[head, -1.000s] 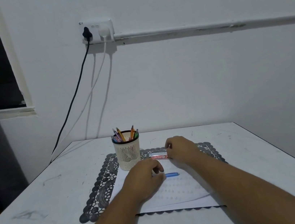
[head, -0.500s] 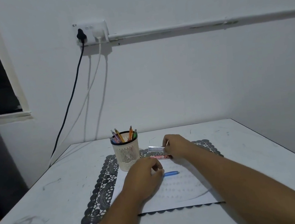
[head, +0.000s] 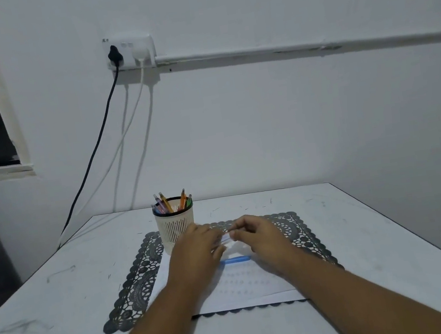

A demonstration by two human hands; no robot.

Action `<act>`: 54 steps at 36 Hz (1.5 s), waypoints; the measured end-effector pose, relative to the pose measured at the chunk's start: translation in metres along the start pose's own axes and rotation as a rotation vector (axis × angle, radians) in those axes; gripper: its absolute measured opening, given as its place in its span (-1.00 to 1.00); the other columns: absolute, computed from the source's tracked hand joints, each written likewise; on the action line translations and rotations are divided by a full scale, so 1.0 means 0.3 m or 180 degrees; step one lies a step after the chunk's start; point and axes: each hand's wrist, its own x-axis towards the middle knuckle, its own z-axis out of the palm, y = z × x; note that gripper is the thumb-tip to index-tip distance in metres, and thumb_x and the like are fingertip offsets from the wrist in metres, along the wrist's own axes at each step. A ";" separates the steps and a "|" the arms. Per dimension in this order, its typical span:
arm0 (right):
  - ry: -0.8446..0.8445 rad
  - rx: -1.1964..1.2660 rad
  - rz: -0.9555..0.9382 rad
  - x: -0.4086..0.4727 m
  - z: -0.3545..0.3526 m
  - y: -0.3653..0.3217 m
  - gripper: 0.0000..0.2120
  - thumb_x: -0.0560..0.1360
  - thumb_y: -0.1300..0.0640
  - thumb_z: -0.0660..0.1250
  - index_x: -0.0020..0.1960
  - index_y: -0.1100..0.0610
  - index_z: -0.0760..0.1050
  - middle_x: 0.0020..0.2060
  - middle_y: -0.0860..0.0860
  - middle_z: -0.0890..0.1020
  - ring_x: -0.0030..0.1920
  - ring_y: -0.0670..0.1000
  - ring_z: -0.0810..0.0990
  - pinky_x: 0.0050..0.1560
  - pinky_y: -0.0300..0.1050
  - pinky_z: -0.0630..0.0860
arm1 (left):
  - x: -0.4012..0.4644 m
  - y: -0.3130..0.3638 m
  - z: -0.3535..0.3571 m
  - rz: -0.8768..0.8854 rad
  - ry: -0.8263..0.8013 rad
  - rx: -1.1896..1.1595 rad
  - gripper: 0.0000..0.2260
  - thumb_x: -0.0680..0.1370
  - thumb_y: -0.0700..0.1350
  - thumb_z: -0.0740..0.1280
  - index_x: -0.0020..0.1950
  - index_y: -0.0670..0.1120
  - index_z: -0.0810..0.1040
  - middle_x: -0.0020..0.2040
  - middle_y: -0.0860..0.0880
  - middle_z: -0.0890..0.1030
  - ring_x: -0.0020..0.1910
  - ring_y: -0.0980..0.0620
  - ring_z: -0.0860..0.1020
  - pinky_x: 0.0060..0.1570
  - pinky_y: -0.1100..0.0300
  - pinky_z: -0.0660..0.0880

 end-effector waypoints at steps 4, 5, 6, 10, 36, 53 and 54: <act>0.0168 0.0350 0.0150 -0.003 -0.002 -0.004 -0.91 0.57 0.29 0.44 -0.04 0.18 0.71 -0.27 0.08 0.61 -0.36 -0.07 0.47 -0.38 -0.21 0.34 | -0.003 0.001 -0.003 0.0014 0.0039 0.0007 -0.94 0.55 0.00 0.43 -0.01 0.07 0.61 -0.05 0.13 0.63 -0.05 0.07 0.44 -0.10 0.10 0.39; 0.0199 0.0472 0.0226 -0.003 -0.008 -0.004 -0.89 0.59 0.28 0.42 -0.02 0.18 0.72 -0.28 0.09 0.60 -0.38 -0.07 0.44 -0.40 -0.19 0.28 | -0.003 0.001 0.000 0.0024 0.0040 -0.0012 -0.93 0.57 0.01 0.41 0.03 0.08 0.62 -0.03 0.14 0.63 -0.04 0.08 0.45 -0.09 0.12 0.37; 0.0204 0.0575 0.0298 -0.001 -0.016 -0.004 -0.87 0.61 0.26 0.39 0.00 0.19 0.73 -0.28 0.12 0.58 -0.37 -0.04 0.42 -0.41 -0.15 0.25 | -0.003 -0.001 0.002 0.0024 0.0053 -0.0055 -0.90 0.57 0.00 0.41 0.08 0.09 0.64 -0.01 0.13 0.64 -0.03 0.08 0.47 -0.10 0.14 0.36; 0.0077 0.0726 0.0497 -0.003 -0.038 -0.009 -0.83 0.63 0.27 0.36 0.05 0.22 0.74 -0.32 0.17 0.55 -0.39 0.03 0.41 -0.46 -0.11 0.24 | -0.001 -0.014 0.010 0.0036 0.0108 -0.0231 -0.82 0.56 -0.07 0.44 0.16 0.06 0.67 0.02 0.11 0.66 -0.01 0.07 0.51 -0.12 0.19 0.33; 0.0326 0.0774 0.1033 -0.026 -0.019 -0.047 -0.92 0.55 0.25 0.48 -0.02 0.28 0.67 -0.17 0.20 0.71 -0.45 -0.04 0.42 -0.42 -0.21 0.32 | 0.001 -0.035 0.009 0.0055 0.0162 -0.0449 -0.78 0.60 -0.05 0.41 0.25 0.03 0.64 0.07 0.13 0.63 0.10 0.07 0.47 0.03 0.12 0.46; 0.0237 0.1589 0.1643 -0.020 0.003 -0.043 -0.87 0.61 0.32 0.36 0.14 0.33 0.60 -0.17 0.17 0.72 -0.41 -0.09 0.50 -0.49 -0.32 0.41 | -0.004 0.041 -0.065 -0.0934 0.0072 -0.2915 -0.86 0.58 -0.23 0.43 0.08 -0.02 0.67 -0.07 0.06 0.72 -0.15 0.21 0.60 -0.12 0.33 0.53; 0.0226 0.1608 0.1660 -0.021 0.004 -0.042 -0.88 0.61 0.33 0.36 0.13 0.32 0.59 -0.17 0.17 0.72 -0.41 -0.09 0.50 -0.49 -0.32 0.41 | -0.005 0.043 -0.066 -0.0942 0.0073 -0.2939 -0.85 0.59 -0.24 0.42 0.09 -0.02 0.67 -0.07 0.07 0.72 -0.14 0.22 0.60 -0.11 0.35 0.52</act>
